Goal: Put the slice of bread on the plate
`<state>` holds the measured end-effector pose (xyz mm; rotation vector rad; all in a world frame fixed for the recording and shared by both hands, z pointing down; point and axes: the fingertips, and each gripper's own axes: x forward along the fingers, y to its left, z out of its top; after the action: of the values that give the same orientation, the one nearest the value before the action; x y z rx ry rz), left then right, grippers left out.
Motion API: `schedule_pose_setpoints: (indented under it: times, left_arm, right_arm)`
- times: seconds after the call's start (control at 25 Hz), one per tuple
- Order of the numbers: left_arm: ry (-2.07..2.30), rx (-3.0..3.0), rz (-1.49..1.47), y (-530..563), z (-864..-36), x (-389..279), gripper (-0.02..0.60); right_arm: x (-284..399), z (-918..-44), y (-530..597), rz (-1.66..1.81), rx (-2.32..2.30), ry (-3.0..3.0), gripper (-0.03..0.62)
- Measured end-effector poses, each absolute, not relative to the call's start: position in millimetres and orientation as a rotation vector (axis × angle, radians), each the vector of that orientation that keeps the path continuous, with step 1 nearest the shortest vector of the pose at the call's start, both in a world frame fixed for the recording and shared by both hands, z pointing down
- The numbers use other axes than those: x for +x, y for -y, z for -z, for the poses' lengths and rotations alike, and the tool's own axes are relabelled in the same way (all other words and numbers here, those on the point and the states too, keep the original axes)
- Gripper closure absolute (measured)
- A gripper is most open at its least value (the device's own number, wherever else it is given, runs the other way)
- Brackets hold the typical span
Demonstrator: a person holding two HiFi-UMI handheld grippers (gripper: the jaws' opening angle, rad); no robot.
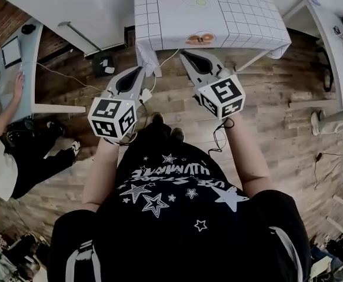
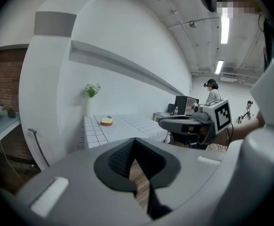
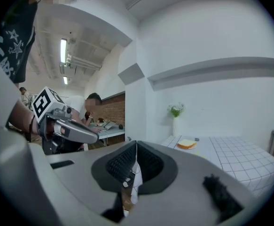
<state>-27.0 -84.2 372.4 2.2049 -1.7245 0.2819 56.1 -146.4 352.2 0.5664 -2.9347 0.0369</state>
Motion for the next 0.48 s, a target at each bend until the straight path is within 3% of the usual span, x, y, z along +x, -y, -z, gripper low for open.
schedule_pose_setpoints:
  times: [0.48]
  left_arm:
    - [1.677,2.272,-0.275,69,-389,-60,0.574]
  right_arm:
    - [25,-364,134,-0.031,0.649,2.933,0.579]
